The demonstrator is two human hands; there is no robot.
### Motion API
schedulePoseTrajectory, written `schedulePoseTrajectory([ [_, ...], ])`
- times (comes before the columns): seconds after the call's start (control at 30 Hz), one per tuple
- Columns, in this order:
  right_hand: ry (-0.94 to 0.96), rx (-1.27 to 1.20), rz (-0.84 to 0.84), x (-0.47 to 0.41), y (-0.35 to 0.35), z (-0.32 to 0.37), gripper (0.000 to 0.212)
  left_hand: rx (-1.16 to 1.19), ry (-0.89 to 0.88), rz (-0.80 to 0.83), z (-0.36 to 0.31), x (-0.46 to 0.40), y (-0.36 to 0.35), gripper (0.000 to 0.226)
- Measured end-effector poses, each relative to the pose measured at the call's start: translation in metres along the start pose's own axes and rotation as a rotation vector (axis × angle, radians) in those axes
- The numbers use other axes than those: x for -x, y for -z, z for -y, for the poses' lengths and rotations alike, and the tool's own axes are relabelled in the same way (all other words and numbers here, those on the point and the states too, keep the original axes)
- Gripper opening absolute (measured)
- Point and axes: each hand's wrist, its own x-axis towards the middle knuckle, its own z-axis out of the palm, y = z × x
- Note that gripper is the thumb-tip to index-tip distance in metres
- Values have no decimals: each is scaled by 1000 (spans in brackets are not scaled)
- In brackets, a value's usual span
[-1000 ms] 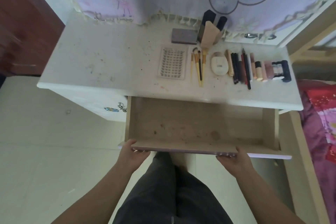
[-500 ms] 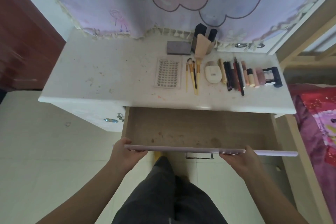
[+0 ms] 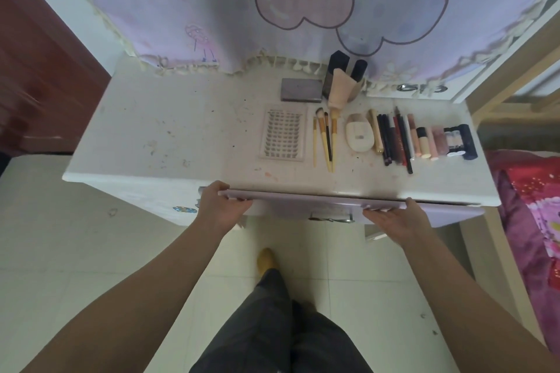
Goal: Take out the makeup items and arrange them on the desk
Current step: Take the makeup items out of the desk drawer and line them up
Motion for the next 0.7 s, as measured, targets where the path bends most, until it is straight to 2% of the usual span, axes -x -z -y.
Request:
schedulePoseTrajectory([
  [0.03,-4,-38,-29,-1,-4,4,35,92,-18,61,-2,-4,0,27],
  [0.07,-4,-59,-45,-4,-7,8,42,71,9,15,-7,-9,0,30],
  [0.13,-11,-32,-36,-5,-12,10,51,-134,-21,22,-10,-13,2,42],
  [0.17,-5,64,-30,-3,-12,9,50,-228,4,46,-12,-12,0,40],
  [0.2,6,205,-25,-2,-11,10,53,-243,10,29,-11,-17,3,32],
  [0.27,2,597,-41,2,-10,13,56,-357,47,103,-11,-19,3,11],
  [0.33,-47,1005,-44,15,-17,22,51,-465,168,164,-15,-13,-3,14],
  [0.4,-6,1381,-33,34,-38,33,41,-685,160,216,-26,-2,-20,18],
  [0.5,212,1625,2,57,-85,48,36,-952,-36,309,-44,26,-60,18],
  [0.6,647,1884,-24,76,-128,56,31,-1114,-304,356,-56,48,-103,22],
  [0.67,850,1897,-38,85,-143,53,36,-1259,-473,383,-53,64,-127,27],
  [0.7,1011,1917,-65,90,-144,49,38,-1344,-573,398,-49,71,-134,29],
])
